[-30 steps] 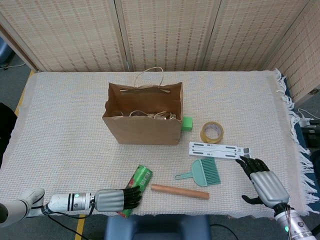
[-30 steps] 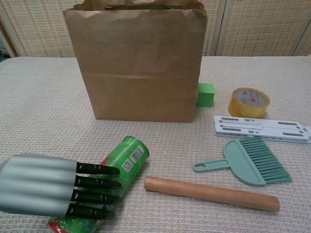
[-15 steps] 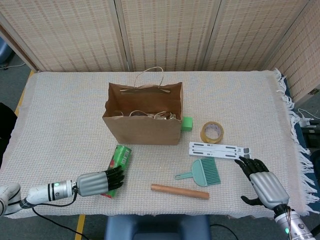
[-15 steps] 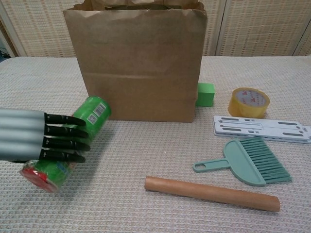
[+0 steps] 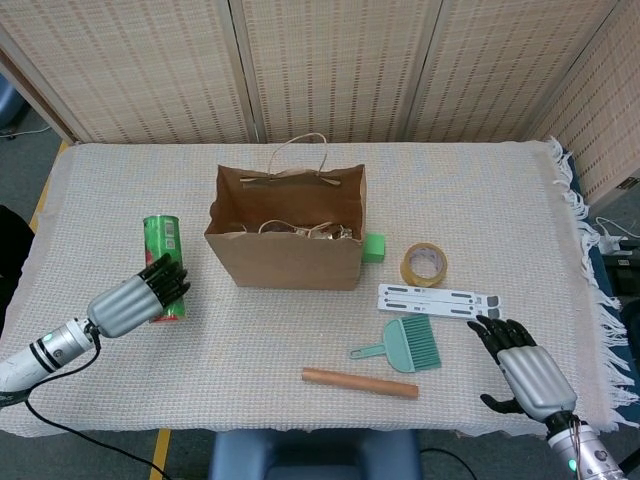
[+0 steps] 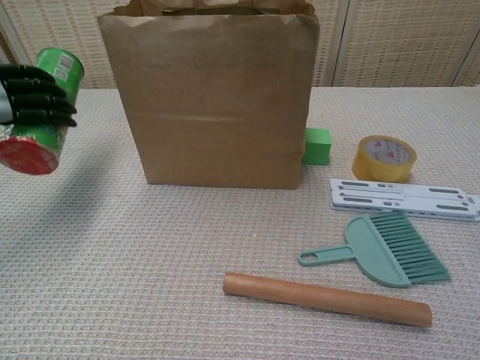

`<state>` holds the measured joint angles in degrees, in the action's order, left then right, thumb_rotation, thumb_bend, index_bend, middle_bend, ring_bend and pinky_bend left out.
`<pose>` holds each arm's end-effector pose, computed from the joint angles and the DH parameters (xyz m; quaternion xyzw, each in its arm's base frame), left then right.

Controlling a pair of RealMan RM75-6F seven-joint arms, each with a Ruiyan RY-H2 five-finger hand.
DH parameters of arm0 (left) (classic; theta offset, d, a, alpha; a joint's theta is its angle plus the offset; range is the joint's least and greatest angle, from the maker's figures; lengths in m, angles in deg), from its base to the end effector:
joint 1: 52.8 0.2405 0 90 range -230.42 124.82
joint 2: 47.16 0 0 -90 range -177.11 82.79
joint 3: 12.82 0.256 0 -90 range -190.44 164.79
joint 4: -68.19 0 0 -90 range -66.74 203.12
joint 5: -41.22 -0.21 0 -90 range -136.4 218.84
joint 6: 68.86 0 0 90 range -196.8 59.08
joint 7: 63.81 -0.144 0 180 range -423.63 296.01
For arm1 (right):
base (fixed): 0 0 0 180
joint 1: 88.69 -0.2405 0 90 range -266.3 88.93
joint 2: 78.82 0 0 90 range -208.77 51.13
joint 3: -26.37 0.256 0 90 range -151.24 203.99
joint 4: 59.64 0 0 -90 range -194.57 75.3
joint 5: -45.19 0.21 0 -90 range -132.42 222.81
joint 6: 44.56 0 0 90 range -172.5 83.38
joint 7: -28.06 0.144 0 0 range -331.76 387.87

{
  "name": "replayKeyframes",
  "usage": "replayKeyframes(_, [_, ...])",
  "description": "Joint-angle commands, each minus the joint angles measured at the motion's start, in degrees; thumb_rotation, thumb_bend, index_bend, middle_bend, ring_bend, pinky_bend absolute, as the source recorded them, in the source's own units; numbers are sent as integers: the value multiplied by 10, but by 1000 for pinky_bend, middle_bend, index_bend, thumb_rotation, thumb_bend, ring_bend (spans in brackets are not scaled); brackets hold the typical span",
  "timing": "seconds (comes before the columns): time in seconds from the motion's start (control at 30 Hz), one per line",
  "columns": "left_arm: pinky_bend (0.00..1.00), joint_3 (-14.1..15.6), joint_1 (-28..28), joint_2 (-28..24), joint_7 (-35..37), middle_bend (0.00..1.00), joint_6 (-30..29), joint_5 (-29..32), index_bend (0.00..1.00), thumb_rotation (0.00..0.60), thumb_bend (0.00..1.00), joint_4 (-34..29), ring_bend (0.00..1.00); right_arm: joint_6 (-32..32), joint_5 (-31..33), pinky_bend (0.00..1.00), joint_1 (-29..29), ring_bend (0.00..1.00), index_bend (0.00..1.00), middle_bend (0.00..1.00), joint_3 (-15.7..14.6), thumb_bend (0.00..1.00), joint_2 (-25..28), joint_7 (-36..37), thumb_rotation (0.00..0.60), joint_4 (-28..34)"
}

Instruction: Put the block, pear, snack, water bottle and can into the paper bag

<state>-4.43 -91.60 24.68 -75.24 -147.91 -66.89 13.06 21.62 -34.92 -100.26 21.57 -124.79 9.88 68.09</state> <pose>-0.2578 0.3367 0.1260 -0.8551 0.1044 -0.2632 0.4344 -0.2159 -0.1569 0.1471 0.6993 -0.4793 0.2630 0.4606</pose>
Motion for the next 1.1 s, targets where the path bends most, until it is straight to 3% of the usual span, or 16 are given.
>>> replayKeyframes(0.03, [736, -84, 29, 18, 31, 624, -40, 98, 602, 600, 628, -40, 609, 2, -1, 0, 1, 0, 0, 0, 0, 96, -1, -2, 600, 1])
replayKeyframes(0.2, [733, -178, 57, 55, 84, 625, -66, 228, 599, 600, 629, -142, 610, 2, -1, 0, 2, 0, 0, 0, -1, 95, 0, -1, 600, 0])
replayKeyframes(0.37, [729, -262, 74, 66, 139, 630, -60, 353, 600, 600, 628, -304, 609, 1, -2, 0, 1, 0, 0, 0, -1, 96, 0, 2, 600, -1])
replayKeyframes(0.53, [729, -337, 84, 40, 212, 628, -23, 461, 620, 600, 630, -485, 609, -3, 1, 0, 0, 0, 0, 0, 0, 96, 0, 3, 600, -4])
replayKeyframes(0.7, [730, -371, 76, 29, 227, 629, -8, 484, 623, 600, 635, -552, 609, -4, 3, 0, -1, 0, 0, 0, 1, 96, -1, 1, 600, -4])
replayKeyframes(0.97, [732, -411, 49, 57, 237, 631, -14, 497, 623, 600, 635, -581, 609, -5, 5, 0, -2, 0, 0, 0, 1, 96, 0, 5, 600, -4])
replayKeyframes(1.1, [731, -414, 44, 61, 226, 631, -11, 513, 624, 600, 635, -606, 610, -6, 6, 0, -3, 0, 0, 0, 2, 95, 2, 9, 600, -6])
